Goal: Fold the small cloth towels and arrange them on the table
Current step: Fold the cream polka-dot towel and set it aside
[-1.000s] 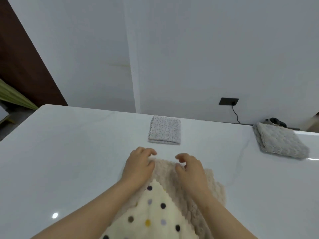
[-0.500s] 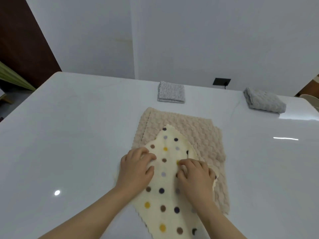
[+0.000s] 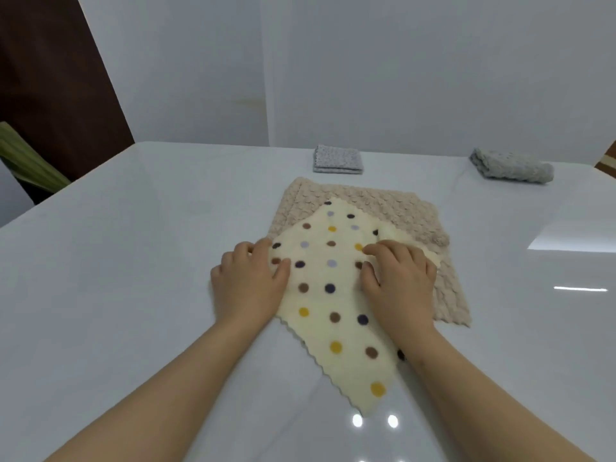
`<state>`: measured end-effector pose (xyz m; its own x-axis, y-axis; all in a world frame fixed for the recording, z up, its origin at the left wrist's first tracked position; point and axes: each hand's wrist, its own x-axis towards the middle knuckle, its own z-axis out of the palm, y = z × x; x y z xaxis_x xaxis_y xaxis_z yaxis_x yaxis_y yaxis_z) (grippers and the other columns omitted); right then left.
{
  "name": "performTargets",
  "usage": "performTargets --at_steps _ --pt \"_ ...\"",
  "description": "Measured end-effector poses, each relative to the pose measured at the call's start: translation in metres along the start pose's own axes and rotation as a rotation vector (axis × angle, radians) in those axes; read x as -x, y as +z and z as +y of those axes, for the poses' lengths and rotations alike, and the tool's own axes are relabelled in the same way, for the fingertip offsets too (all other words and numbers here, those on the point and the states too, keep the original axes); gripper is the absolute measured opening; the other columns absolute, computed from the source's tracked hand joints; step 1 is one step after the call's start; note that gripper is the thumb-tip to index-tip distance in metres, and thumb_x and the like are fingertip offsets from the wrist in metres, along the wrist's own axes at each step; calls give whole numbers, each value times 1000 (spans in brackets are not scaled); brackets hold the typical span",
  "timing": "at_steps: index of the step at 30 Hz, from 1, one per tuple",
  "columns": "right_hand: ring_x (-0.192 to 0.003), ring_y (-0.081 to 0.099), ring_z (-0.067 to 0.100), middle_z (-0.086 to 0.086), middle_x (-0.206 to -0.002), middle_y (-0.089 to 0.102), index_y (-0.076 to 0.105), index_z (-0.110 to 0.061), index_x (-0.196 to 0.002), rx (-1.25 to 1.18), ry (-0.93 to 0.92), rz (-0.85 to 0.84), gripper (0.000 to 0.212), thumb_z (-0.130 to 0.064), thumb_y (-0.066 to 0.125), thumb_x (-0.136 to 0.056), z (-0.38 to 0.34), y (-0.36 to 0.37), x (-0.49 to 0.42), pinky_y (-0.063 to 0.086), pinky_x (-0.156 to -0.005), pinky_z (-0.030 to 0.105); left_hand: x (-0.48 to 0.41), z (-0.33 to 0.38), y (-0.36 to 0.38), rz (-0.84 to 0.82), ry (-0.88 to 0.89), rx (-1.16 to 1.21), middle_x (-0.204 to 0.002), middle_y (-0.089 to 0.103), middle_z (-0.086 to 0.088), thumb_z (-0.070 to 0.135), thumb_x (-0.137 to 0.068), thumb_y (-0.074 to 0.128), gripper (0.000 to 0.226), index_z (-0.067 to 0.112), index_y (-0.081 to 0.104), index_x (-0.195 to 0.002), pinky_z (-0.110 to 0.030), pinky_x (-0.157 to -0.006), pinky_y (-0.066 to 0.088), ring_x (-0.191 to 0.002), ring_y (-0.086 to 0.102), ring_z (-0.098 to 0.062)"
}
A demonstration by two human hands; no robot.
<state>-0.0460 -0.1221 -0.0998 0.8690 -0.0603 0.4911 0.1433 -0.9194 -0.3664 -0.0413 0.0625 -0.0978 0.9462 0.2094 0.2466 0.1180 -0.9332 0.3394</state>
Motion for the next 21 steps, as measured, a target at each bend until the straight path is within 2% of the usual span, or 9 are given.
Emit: performTargets --at_steps 3,6,8,10,11,15,18,21 --pt "-85 61 28 1 -89 68 70 -19 -85 -20 -50 116 34 -29 38 -78 -12 -11 31 33 -78 32 14 -8 -7 -36 -93 -13 -135 47 -7 45 -93 35 48 25 37 -136 -39 -99 29 -123 38 -30" --pt "-72 62 25 -1 -76 66 69 -18 -80 -66 -120 131 33 -31 40 -76 -23 -23 60 36 -69 29 26 -15 -14 -61 -86 58 -129 52 -6 33 -94 40 39 23 44 -132 -37 -99 30 -122 41 -29" --pt "-83 60 23 -3 -84 64 68 -20 -89 -62 -146 -3 32 -38 42 -78 -30 -32 74 36 -73 31 34 -18 -17 -46 -61 138 -121 58 -5 26 -94 41 33 22 50 -126 -36 -96 33 -118 44 -28" --pt "-104 49 17 -8 -104 57 61 -26 -107 -43 -152 -207 35 -46 47 -83 -30 -36 80 31 -88 30 40 -21 -17 -22 -42 209 -115 62 -3 23 -94 43 29 20 56 -119 -36 -94 36 -115 46 -27" --pt "-109 43 15 -11 -109 54 58 -28 -111 -32 -166 -265 37 -50 49 -82 -29 -37 81 28 -92 28 41 -22 -17 -1 -40 252 -112 63 -4 22 -93 44 27 18 59 -116 -35 -93 38 -113 47 -27" --pt "-107 43 15 -10 -110 56 60 -27 -110 -11 -161 -216 30 -40 50 -85 -29 -37 84 26 -85 25 47 -26 -21 114 -66 469 -94 57 -1 18 -90 50 14 13 62 -96 -31 -80 40 -105 51 -27" --pt "-101 46 18 -6 -106 61 63 -23 -109 -4 -198 -170 29 -25 44 -88 -27 -35 83 24 -76 25 55 -26 -23 201 -96 559 -99 44 3 17 -87 55 4 14 58 -86 -24 -80 30 -110 45 -24" --pt "-96 47 19 -4 -99 63 66 -19 -101 -31 -183 -148 29 -22 40 -87 -24 -35 81 23 -74 25 66 -25 -27 300 -80 615 -105 44 4 12 -84 57 6 11 53 -80 -17 -77 23 -114 41 -21"
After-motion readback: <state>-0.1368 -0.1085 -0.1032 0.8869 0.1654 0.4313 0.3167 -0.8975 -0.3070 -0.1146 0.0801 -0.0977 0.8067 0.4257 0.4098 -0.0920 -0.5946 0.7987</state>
